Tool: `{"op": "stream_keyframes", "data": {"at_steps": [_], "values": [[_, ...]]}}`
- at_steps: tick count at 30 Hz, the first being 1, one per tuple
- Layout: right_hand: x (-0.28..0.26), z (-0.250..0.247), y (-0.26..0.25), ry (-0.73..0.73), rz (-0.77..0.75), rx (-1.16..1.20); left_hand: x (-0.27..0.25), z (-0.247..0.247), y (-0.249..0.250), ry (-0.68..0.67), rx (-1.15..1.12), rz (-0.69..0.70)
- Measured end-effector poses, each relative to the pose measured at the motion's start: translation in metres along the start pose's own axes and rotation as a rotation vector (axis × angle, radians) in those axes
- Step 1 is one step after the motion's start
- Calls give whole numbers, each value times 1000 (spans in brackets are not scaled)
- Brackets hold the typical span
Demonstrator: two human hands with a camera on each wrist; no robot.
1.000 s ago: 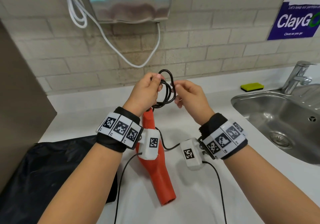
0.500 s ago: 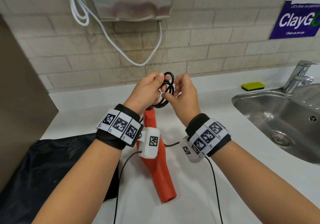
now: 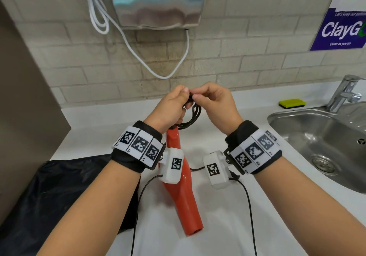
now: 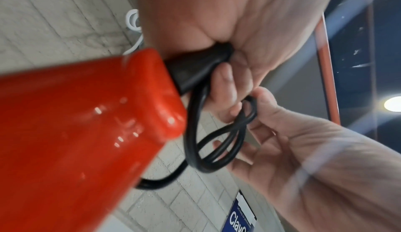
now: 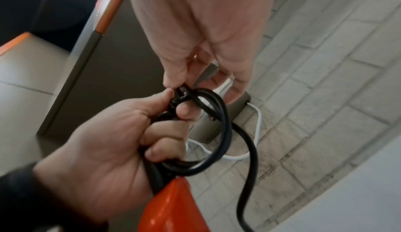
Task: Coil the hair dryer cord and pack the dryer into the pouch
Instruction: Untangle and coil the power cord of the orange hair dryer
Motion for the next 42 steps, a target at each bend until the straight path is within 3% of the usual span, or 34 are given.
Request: {"op": "stream_keyframes", "data": {"at_steps": [5,9,13,15,20,23,27,33,38,42], "values": [[2,2,-2,-34,0,-200,1,4,0,-32,25,-13],[6,1,9,-84,44,-211,-1,6,3,-71,42,-8],[-4,25,32,-367,75,-226,-2,7,4,-78,28,16],[-12,30,41,-414,103,-258,-3,4,4,-56,14,22],[-15,16,59,-337,210,-177,-2,-9,-1,22,-76,-8],[-10,3,60,-262,246,-72,-3,-10,-3,0,-68,-20],[8,-19,41,-89,152,-200,-5,2,-2,-131,42,-39],[17,-15,-8,0,-46,-325,-4,23,2,-290,268,-47],[10,-16,-19,16,-103,-349,-1,17,1,-209,269,-23],[5,-28,-8,5,-34,-335,3,11,-2,-154,297,-16]]}}
Point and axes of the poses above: each hand's wrist, its own x-axis towards the middle knuckle, its own z-axis out of the palm, y = z × x, the point moved 10 cm from there along x, towards the middle knuckle
